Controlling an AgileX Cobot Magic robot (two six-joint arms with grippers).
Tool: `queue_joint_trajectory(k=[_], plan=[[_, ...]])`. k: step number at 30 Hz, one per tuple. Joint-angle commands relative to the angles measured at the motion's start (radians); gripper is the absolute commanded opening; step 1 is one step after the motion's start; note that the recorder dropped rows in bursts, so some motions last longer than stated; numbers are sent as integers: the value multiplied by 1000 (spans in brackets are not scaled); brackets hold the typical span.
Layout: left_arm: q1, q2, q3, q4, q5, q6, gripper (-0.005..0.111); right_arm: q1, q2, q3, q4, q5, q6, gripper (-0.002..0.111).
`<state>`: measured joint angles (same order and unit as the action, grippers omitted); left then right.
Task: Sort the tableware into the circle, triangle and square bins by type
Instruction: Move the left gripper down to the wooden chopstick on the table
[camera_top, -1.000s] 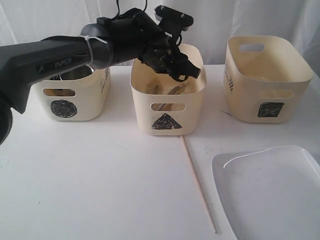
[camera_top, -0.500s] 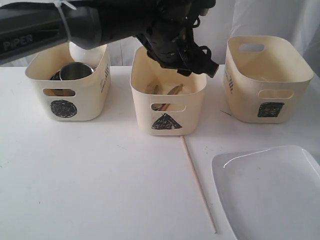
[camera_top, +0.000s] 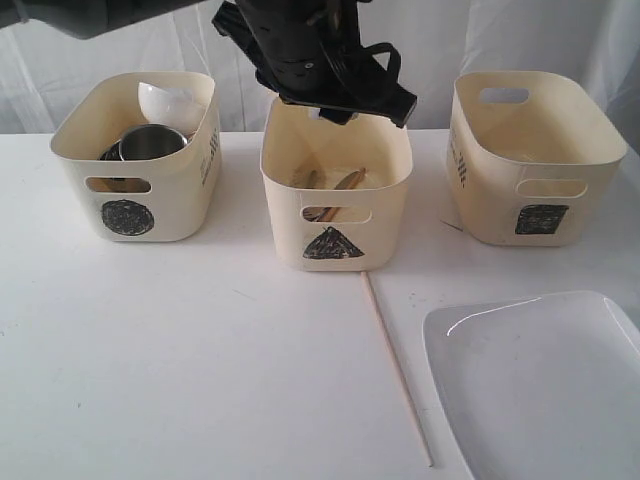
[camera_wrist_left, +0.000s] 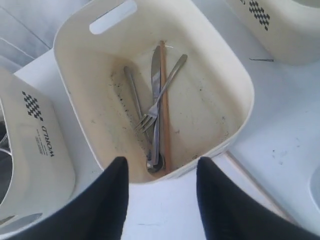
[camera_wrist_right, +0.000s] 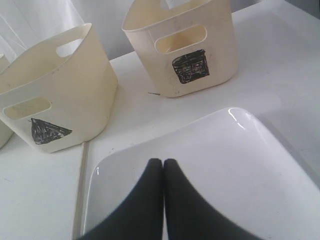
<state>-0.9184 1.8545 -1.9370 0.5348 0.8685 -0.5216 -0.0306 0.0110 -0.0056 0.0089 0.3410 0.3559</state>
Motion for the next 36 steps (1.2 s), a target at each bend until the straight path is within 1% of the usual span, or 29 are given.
queue_joint_trajectory(k=[1,6,16,32,36], plan=[[-2,-16,6,-37,58,10,48,0,-3,6,-2,-5,12,0],[-2,-16,6,-124,67,44,48,0,-3,6,-2,-5,22,0],[-25,-16,6,-124,67,55,48,0,-3,6,-2,-5,22,0],[-31,-14,6,-141,48,29,48,0,-3,6,-2,-5,22,0],[-31,-14,34,-216,47,29,48,0,-3,6,-2,-5,22,0]])
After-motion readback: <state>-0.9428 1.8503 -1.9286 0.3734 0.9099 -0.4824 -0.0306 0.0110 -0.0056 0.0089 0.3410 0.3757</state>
